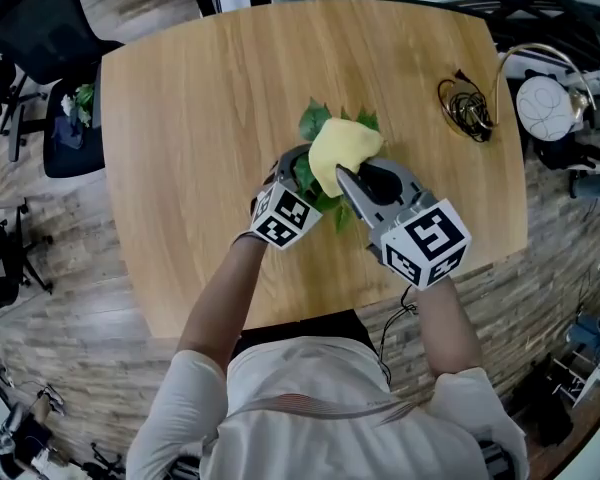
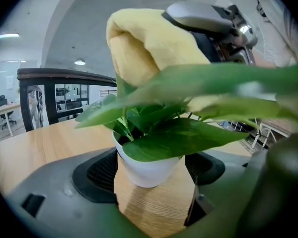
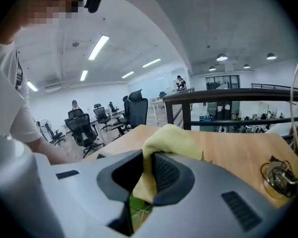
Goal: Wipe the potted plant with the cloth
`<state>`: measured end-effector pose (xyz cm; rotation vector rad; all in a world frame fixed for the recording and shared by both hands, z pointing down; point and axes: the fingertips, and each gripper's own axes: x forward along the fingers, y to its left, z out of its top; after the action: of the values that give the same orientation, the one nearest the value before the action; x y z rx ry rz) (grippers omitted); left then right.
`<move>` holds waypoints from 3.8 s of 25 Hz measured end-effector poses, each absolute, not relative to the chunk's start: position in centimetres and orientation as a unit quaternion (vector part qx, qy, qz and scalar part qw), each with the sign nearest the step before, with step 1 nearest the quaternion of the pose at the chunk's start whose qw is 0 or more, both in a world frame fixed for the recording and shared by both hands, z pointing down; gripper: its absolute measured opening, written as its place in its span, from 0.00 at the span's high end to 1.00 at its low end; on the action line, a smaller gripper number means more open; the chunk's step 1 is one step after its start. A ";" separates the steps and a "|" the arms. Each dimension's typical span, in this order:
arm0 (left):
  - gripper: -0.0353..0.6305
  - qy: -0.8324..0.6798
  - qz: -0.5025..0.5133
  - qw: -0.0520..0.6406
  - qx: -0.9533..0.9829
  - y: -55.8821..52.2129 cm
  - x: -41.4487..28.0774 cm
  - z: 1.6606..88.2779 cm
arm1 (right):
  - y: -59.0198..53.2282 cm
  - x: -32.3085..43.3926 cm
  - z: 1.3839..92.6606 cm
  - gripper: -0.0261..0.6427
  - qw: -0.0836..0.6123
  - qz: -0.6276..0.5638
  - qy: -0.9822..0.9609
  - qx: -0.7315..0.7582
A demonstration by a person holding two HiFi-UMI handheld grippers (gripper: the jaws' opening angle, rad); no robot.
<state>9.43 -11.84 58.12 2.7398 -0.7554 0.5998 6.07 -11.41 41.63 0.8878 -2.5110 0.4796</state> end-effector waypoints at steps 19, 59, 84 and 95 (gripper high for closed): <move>0.30 -0.257 0.202 0.120 0.937 -11.8 9.4 58.4 | -6.9 15.8 41.1 0.81 0.201 0.181 -0.876 0.400; 0.31 -0.254 0.190 0.128 0.940 -11.7 9.7 58.0 | -20.3 2.8 39.1 0.82 0.217 0.134 -0.947 0.194; 0.32 -0.281 0.170 0.132 0.935 -11.5 8.3 57.7 | -25.1 13.2 40.2 0.82 0.208 0.059 -0.888 0.406; 0.32 -0.371 0.160 0.177 0.897 -6.1 -1.2 54.0 | -16.4 17.0 34.6 0.82 0.109 0.057 -0.880 0.458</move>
<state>-1.19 -6.10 54.04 2.5394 -1.0492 0.4533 16.96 -16.40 34.64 1.3480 -2.5878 0.1689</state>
